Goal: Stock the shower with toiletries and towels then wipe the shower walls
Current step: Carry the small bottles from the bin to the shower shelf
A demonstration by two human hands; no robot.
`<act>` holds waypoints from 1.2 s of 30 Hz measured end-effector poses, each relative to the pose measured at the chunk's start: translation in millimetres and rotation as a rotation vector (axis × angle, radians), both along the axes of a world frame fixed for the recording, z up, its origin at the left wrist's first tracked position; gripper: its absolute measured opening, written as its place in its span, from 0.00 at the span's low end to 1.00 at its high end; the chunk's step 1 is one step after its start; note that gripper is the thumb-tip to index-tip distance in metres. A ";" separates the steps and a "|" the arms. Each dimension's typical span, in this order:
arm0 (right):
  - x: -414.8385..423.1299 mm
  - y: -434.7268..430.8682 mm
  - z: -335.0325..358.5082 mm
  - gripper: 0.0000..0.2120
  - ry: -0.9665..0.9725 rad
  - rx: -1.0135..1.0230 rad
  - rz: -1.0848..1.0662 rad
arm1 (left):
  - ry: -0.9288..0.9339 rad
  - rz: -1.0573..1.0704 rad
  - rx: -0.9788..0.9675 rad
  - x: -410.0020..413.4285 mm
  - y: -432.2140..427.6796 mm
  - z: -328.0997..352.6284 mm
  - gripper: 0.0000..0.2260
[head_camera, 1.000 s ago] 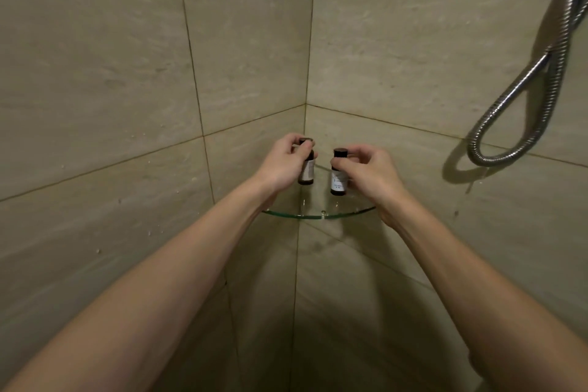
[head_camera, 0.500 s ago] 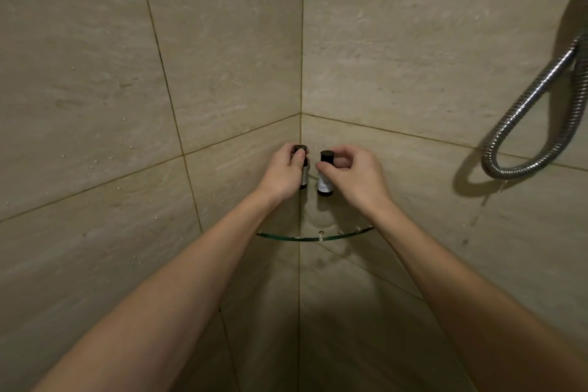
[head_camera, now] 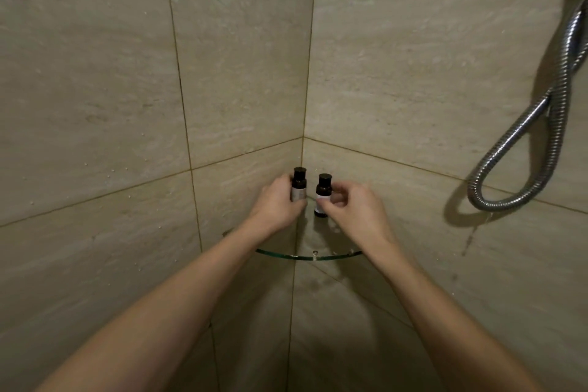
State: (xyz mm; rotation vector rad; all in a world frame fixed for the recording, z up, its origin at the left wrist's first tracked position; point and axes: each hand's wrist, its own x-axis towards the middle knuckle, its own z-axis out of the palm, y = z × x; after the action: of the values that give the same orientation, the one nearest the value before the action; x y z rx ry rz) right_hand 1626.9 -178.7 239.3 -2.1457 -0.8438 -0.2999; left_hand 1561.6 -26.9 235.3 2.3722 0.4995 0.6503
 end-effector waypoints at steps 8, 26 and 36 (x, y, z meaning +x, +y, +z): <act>0.8 6.4 -9.3 0.16 -0.078 -0.248 -0.242 | -0.042 0.123 0.001 3.2 -5.9 -0.7 0.14; 9.7 25.3 -5.6 0.16 -0.077 -0.277 -0.275 | -0.019 0.285 0.073 15.9 -15.6 0.2 0.14; 7.8 26.6 -3.2 0.16 -0.064 -0.277 -0.270 | -0.030 0.299 0.094 15.4 -18.5 0.7 0.15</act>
State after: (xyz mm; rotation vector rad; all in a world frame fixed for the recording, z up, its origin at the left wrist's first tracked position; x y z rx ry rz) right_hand 1634.7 -152.0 236.0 -2.5264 -0.6605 -0.4105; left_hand 1577.0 -45.5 236.0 2.3927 0.8372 0.8578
